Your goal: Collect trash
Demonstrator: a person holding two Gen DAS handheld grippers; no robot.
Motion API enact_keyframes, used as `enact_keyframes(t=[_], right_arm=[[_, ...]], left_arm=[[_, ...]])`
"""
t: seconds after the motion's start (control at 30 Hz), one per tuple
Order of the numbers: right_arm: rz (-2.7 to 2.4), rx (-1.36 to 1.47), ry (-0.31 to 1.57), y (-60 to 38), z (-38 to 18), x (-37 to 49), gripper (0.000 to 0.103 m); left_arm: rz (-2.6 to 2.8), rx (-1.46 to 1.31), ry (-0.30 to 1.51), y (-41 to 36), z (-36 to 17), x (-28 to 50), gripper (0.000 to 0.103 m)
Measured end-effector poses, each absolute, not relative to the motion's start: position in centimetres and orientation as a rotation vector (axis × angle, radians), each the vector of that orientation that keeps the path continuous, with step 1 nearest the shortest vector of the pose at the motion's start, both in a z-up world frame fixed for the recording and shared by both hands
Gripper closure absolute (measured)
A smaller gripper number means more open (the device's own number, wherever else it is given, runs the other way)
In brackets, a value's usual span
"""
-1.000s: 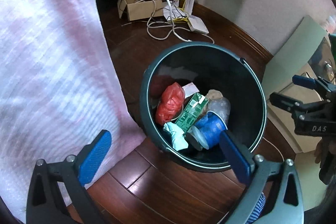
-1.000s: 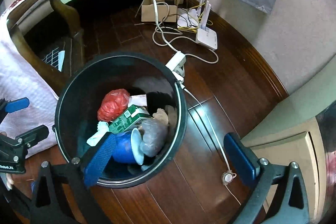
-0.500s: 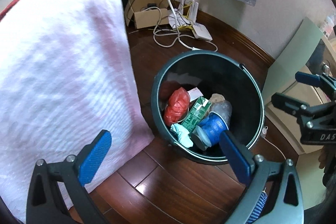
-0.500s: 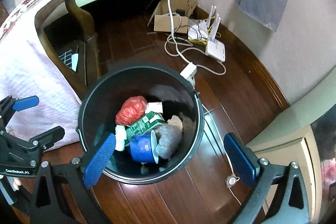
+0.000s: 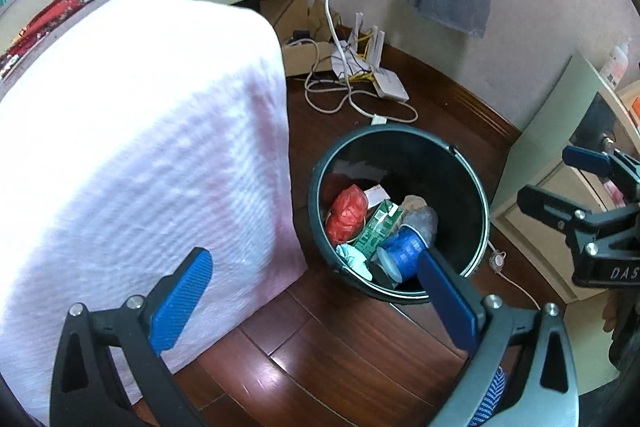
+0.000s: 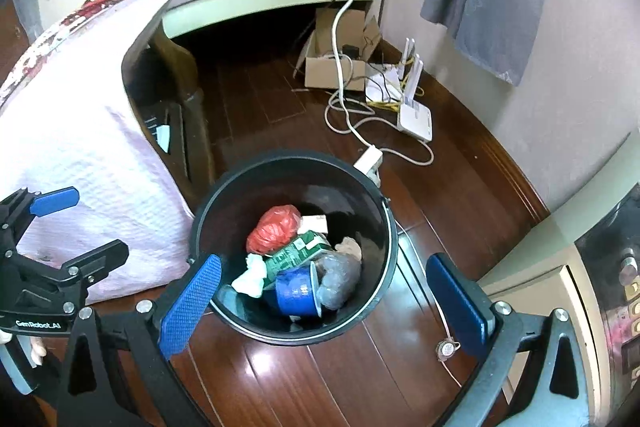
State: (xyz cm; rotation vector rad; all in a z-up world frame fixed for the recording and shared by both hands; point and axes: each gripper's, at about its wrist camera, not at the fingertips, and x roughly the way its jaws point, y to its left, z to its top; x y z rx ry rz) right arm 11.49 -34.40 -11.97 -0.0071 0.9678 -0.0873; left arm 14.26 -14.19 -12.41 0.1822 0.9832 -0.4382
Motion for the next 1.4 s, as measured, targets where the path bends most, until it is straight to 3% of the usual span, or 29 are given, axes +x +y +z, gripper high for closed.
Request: enact_keyframes(t=[0.8,1.4], right_arm=[[-0.092,-0.001,0.791,-26.9,1.4,2.5,0.000],[-0.139,-0.048,0.620,-21.6,11.0,-7.1,0.000]], left_arm=[[-0.349,0.125,0.778,-6.8,-0.6,6.7,0.001],[-0.325,0.103,0.528,-2.6,7.2,-1.6,0.001]])
